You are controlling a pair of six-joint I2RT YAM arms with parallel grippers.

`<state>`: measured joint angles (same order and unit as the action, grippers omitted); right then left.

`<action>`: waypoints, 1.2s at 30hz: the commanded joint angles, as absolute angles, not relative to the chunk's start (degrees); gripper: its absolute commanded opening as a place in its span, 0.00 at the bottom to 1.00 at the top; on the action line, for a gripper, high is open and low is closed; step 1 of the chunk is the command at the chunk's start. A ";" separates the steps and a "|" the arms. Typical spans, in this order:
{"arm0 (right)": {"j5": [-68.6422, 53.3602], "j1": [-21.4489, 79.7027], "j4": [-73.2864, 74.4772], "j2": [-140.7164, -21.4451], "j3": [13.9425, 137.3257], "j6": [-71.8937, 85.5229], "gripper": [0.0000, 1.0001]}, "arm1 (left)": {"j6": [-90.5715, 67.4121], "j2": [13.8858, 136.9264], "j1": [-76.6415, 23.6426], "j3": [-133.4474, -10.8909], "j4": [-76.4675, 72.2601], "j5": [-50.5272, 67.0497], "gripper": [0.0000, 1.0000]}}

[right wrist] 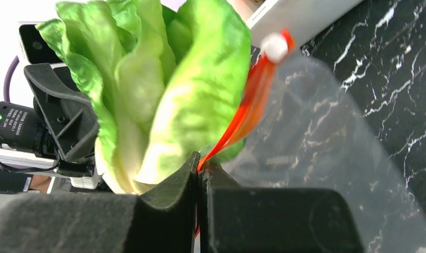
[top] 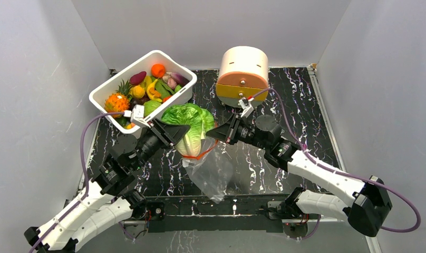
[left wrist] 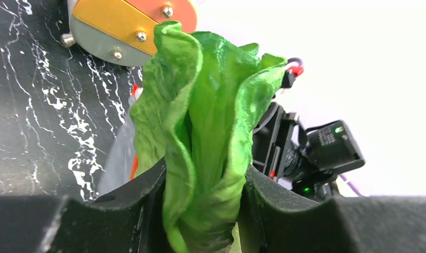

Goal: Place the food in the zip-top bag and seal the zipper
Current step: Place the fake vegetable in the zipper food storage bag.

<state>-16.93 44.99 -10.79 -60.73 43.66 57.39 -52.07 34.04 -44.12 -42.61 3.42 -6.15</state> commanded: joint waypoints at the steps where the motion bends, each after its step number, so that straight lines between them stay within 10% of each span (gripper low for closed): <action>1: -18.11 44.96 -21.62 -59.55 41.29 61.46 0.00 | -62.15 33.35 -44.42 -39.18 -8.25 -8.70 0.15; 15: -18.87 45.03 -33.91 -60.52 39.20 69.68 0.00 | -61.50 38.47 -44.45 -27.96 -36.30 -9.22 0.13; 36: -18.76 45.81 -32.13 -63.02 44.50 69.83 0.00 | -44.74 39.18 -44.46 -41.35 0.06 -20.31 0.11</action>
